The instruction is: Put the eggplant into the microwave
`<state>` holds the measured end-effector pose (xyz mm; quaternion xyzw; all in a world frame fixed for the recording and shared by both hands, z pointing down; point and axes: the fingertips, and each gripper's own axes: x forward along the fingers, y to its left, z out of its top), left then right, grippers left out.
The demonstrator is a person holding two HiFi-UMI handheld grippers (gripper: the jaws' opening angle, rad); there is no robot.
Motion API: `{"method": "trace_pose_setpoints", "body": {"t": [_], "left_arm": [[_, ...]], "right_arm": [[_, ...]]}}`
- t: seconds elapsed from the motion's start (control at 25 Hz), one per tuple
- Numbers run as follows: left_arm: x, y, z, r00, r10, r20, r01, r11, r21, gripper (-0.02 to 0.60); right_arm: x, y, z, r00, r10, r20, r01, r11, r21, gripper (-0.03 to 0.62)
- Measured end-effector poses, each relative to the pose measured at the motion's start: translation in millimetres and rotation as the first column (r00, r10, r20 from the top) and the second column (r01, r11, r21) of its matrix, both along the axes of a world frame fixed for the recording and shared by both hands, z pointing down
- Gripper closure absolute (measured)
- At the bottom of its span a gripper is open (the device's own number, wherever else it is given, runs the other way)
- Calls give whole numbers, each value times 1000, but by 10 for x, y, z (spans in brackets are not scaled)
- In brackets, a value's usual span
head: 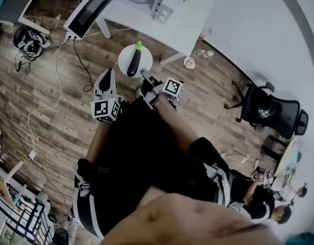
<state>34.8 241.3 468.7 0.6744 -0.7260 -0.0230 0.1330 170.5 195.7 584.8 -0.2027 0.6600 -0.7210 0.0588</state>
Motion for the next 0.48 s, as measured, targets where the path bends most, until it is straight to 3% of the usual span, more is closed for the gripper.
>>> {"method": "trace_pose_setpoints", "body": {"t": [0.48], "left_arm": [[179,-196,12,998,-68,10,68,998,-9,549]], "right_arm": [[110,-274,26,998,-61,-19,61,998,-1,554]]}}
